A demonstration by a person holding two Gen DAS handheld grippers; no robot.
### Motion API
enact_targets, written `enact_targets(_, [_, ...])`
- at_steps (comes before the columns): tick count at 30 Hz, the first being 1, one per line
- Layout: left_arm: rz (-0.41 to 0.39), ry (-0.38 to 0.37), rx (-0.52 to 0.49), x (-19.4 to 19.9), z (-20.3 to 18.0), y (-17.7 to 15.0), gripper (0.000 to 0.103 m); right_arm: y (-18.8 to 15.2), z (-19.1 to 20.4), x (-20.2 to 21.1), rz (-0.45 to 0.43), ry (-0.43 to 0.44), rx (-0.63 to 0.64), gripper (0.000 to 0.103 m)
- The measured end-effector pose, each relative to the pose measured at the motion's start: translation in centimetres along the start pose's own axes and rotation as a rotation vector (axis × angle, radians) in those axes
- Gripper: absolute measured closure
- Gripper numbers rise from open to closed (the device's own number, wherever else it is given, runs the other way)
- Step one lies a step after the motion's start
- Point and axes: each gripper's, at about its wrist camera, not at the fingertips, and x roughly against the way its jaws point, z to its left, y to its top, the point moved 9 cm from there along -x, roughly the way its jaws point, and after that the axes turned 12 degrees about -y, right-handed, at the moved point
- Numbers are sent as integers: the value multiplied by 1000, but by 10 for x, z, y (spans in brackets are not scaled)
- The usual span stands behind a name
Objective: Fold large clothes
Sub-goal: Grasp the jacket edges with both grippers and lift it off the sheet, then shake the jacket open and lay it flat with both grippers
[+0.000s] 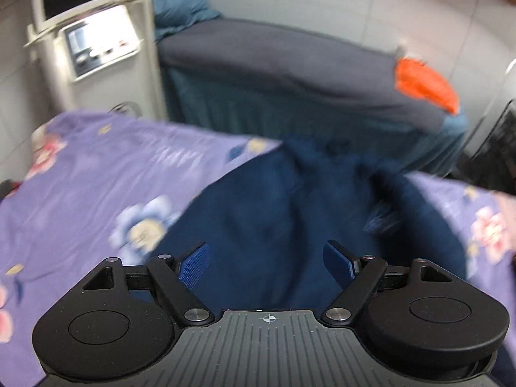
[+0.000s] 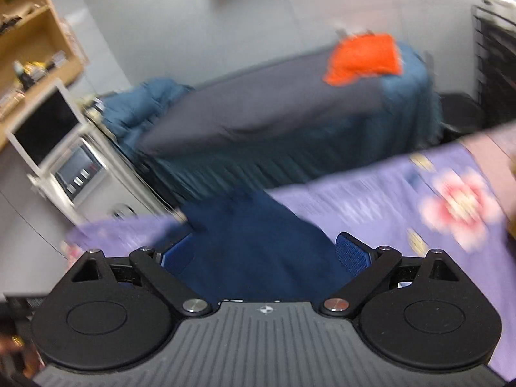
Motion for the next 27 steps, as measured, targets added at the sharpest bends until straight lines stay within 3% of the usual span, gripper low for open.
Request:
enact_targets(3, [26, 76, 19, 18, 38, -5, 0, -39, -60, 16, 62, -82, -43, 6])
enact_targets(8, [33, 178, 79, 63, 87, -45, 0, -90, -147, 43, 157, -263, -53, 7])
enact_targets(11, [67, 219, 149, 80, 112, -80, 0, -120, -175, 58, 209, -257, -119, 7])
enact_targets(13, [87, 236, 194, 89, 118, -109, 0, -133, -166, 67, 231, -214, -123, 7])
enact_targets(16, [116, 240, 258, 101, 115, -145, 0, -149, -124, 78, 253, -92, -29, 7])
enact_targets(21, [148, 211, 283, 92, 95, -171, 0, -180, -33, 80, 358, 161, 133, 4])
enact_targets(24, [148, 184, 276, 87, 78, -173, 0, -205, -15, 62, 426, 107, 246, 6])
enact_targets(27, [146, 165, 256, 83, 60, -169, 0, -218, -25, 45, 455, 36, 307, 12])
